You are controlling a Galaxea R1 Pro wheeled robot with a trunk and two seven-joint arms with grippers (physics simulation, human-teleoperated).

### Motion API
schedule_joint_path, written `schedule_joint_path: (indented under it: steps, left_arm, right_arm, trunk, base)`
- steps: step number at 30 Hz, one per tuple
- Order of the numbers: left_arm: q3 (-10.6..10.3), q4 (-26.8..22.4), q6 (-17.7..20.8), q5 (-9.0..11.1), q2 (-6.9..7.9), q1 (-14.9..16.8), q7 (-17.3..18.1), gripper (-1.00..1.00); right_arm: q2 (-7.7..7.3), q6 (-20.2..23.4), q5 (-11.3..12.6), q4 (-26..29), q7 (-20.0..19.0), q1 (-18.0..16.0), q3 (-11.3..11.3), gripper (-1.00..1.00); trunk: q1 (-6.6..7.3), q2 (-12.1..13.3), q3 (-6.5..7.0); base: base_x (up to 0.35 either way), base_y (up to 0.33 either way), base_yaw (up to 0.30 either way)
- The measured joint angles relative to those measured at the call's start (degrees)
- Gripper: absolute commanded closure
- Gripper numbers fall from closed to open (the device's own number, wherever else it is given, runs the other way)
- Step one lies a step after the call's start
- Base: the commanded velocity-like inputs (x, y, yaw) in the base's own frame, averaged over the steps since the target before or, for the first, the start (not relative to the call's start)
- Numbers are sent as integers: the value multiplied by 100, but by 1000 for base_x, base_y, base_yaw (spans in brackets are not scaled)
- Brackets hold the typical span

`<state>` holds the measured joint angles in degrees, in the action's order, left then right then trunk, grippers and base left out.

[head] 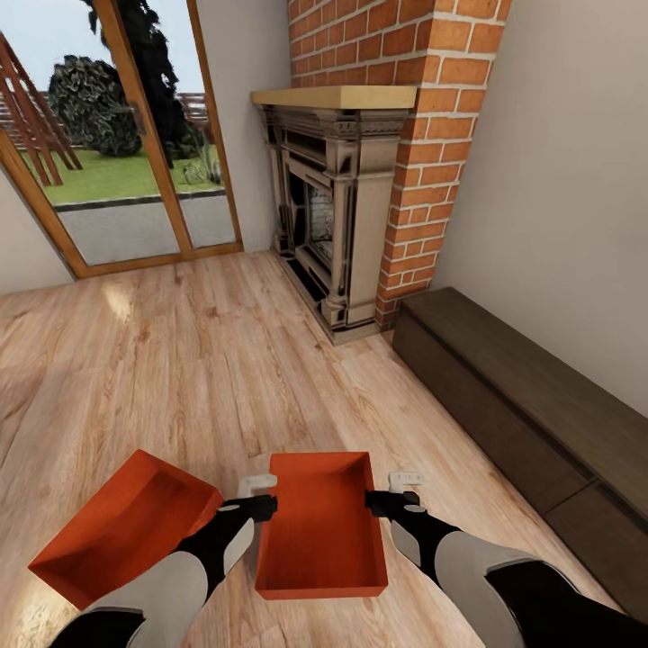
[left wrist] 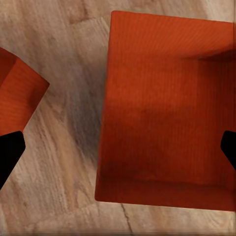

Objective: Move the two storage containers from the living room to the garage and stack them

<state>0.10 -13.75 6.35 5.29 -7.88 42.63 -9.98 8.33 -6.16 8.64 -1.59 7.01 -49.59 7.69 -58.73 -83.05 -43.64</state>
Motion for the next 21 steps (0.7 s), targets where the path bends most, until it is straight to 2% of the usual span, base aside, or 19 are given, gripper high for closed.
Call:
schedule_joint_path:
  steps: [2, 21]
  left_arm:
    - [0, 9, 2, -2, -19, 0, -1, -100]
    - [9, 12, 128, 27, -28, 2, -1, -100]
  right_arm:
    - [4, 3, -1, 0, 1, 0, 2, -100]
    - [-20, 19, 8, 0, -28, 0, 9, -100]
  trunk:
    - [0, 0, 0]
    - [-417, -761, -341]
  base:
    - [0, 0, 0]
    - [0, 0, 0]
